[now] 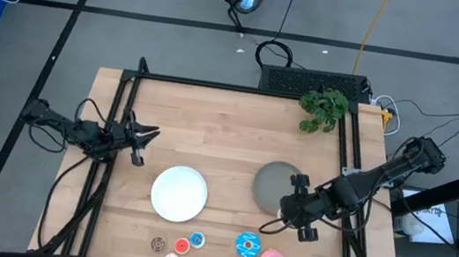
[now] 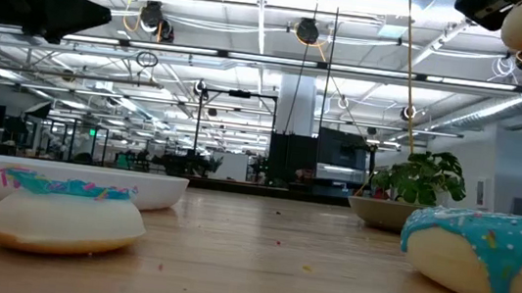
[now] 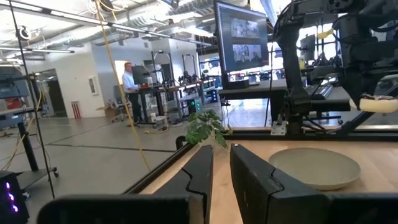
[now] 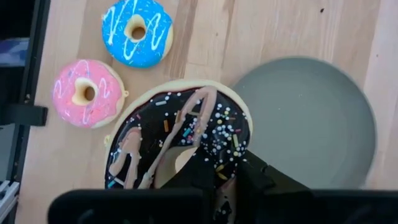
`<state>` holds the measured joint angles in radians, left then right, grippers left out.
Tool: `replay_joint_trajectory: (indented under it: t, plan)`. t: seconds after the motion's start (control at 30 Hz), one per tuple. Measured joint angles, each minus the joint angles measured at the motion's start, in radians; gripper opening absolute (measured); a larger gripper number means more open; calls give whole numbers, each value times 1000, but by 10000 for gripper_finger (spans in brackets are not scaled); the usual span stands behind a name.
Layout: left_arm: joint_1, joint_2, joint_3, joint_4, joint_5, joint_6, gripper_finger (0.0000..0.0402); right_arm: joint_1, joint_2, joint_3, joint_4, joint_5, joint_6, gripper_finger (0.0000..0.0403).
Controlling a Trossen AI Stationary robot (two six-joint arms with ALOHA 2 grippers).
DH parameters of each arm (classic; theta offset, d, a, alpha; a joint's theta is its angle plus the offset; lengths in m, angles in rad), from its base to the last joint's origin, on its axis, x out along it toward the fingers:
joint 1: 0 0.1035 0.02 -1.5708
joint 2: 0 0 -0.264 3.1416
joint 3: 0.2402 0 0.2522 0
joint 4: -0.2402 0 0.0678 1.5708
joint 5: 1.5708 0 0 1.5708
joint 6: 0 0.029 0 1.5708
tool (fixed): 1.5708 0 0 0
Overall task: Pick & Place donuts
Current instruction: Put the black donut on the gray plate
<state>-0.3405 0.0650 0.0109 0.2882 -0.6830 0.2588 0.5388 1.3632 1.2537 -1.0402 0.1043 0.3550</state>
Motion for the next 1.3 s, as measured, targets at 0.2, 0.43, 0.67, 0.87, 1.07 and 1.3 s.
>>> replay_joint_trajectory:
  t: [0.2, 0.43, 0.67, 0.87, 1.07, 1.3]
  plan:
    - [0, 0, 0, 0, 0, 4, 63, 0, 0, 0, 0, 3, -1, 19]
    - [0, 0, 0, 0, 0, 5, 63, -39, 0, 0, 1, 107, -8, 19]
    - [0, 0, 0, 0, 0, -5, 63, -228, 0, 0, 3, 131, -50, 20]
    - [0, 0, 0, 0, 0, -1, 63, -439, 0, -14, 21, 122, -246, 20]
    - [0, 0, 0, 0, 0, 1, 63, -602, 0, -119, 161, -46, -342, 20]
    - [0, 0, 0, 0, 0, 1, 63, -652, 1, -291, 274, -112, -335, 20]
